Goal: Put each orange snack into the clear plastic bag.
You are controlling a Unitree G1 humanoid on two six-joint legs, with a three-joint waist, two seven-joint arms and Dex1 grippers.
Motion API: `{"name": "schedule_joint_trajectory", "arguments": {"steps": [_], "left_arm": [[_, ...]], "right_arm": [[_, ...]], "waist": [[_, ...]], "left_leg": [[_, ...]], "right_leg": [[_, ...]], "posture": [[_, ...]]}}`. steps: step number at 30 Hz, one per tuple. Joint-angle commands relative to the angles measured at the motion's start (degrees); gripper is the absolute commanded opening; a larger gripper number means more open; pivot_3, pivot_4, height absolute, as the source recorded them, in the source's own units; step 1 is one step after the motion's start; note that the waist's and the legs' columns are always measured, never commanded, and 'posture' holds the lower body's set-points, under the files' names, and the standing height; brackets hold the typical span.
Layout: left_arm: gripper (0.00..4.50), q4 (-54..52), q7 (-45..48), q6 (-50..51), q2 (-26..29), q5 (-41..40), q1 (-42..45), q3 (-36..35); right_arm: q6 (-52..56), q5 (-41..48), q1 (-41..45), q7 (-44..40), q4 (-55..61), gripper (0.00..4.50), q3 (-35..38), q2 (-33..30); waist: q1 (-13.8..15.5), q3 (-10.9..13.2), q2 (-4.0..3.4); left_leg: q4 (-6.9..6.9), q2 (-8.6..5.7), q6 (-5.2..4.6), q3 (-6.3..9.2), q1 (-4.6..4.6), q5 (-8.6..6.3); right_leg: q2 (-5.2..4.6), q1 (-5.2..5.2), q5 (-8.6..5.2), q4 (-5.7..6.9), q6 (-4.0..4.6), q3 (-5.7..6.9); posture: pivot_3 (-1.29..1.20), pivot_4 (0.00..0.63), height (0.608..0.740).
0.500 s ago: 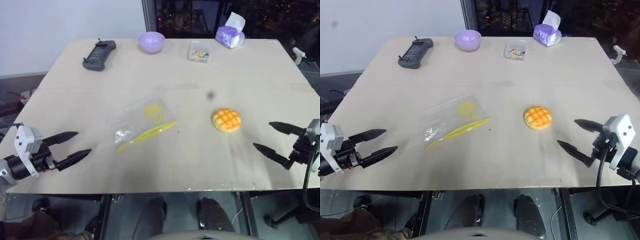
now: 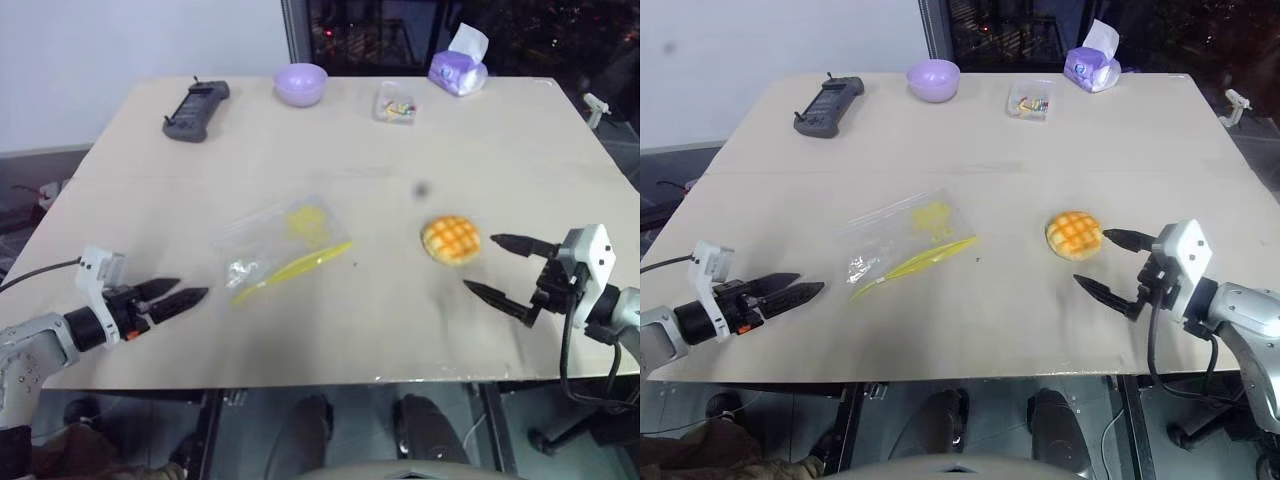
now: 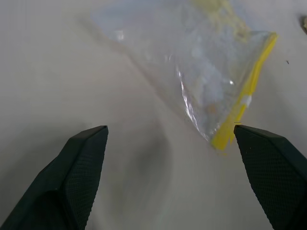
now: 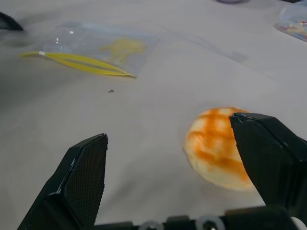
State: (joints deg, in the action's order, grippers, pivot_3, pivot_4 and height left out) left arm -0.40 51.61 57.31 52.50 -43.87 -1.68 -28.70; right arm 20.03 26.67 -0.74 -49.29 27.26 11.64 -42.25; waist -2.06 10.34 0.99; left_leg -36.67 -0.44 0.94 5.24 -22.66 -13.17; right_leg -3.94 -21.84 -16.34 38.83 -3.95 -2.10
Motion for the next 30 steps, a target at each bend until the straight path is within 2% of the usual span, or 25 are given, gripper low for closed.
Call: {"name": "schedule_joint_trajectory", "arguments": {"steps": [1, 5, 8, 11, 16, 20, 25, 30], "left_arm": [[4.45, 2.49, -3.31, 10.41, 0.01, -3.04, 2.41, 0.39], [4.45, 7.71, -5.95, 11.51, -5.41, -2.27, 7.29, 3.63], [4.45, 15.47, -7.93, 12.59, -12.33, -1.55, 15.73, 6.16], [4.45, 22.92, -5.72, 14.09, -14.85, -1.01, 20.44, 7.64], [4.45, 26.68, -4.30, 15.93, -15.47, 0.12, 25.77, 10.54], [4.45, 21.24, -4.58, 26.11, -14.25, -5.15, 29.62, 8.55], [4.45, 19.78, -2.01, 32.88, -9.38, -4.88, 32.16, 15.48], [4.45, 23.39, -5.02, 34.09, -14.24, -4.11, 34.82, 14.32]], "right_arm": [[-0.85, -0.51, 2.58, 1.26, 2.92, 4.50, -2.63, 1.20], [-0.30, -0.90, 4.85, 2.74, 4.08, 4.50, -5.94, 3.04], [-0.09, -1.47, 5.90, 3.48, 4.27, 4.50, -7.28, 3.60], [-0.17, -1.41, 5.59, 3.90, 4.75, 4.50, -7.16, 3.57], [-0.22, -1.44, 3.69, 4.23, 6.50, 4.50, -6.18, 2.81], [0.30, -1.19, 1.95, 5.50, 8.79, 4.50, -5.35, 2.80], [1.07, -1.42, 1.04, 7.43, 10.96, 4.50, -5.80, 3.52], [1.24, -2.46, 0.32, 9.21, 12.32, 4.50, -7.14, 4.21]], "waist": [[-0.04, 0.00, 0.00], [0.13, -0.13, -0.21], [2.41, -0.58, -0.94], [2.95, -0.84, -0.99], [2.93, -1.08, -1.18], [2.25, -1.03, -1.08], [1.06, -0.84, -0.76], [0.91, -0.81, -0.72]], "left_leg": [[0.00, -0.01, 0.00, 0.01, 0.00, 0.00], [0.01, -0.06, 0.00, 0.02, 0.02, 0.00], [-0.01, -0.35, 0.00, 0.07, 0.12, 0.01], [-0.25, -0.44, 0.01, 0.37, 0.12, 0.02], [-0.31, -0.53, 0.00, 0.41, 0.10, 0.02], [-0.32, -0.50, 0.00, 0.46, -0.08, 0.02], [-0.26, -0.51, 0.01, 0.60, -0.14, 0.02], [-0.17, -0.49, 0.01, 0.59, -0.12, 0.02]], "right_leg": [[0.00, 0.00, 0.00, 0.00, 0.00, 0.01], [-0.05, 0.01, 0.00, 0.01, 0.00, 0.02], [-0.14, 0.14, 0.00, 0.02, -0.02, 0.04], [-0.12, 0.29, 0.00, 0.03, -0.02, 0.35], [-0.16, 0.31, -0.01, 0.04, -0.03, 0.35], [-0.13, 0.25, -0.01, 0.05, -0.04, 0.37], [-0.12, 0.24, -0.01, 0.05, -0.03, 0.49], [-0.11, 0.20, -0.01, 0.03, -0.03, 0.50]], "posture": [[0.00, 0.150, 0.718], [0.00, 0.150, 0.718], [0.00, 0.150, 0.718], [0.00, 0.150, 0.718], [0.00, 0.150, 0.718], [0.00, 0.150, 0.718], [0.00, 0.150, 0.718], [0.00, 0.150, 0.718]]}}
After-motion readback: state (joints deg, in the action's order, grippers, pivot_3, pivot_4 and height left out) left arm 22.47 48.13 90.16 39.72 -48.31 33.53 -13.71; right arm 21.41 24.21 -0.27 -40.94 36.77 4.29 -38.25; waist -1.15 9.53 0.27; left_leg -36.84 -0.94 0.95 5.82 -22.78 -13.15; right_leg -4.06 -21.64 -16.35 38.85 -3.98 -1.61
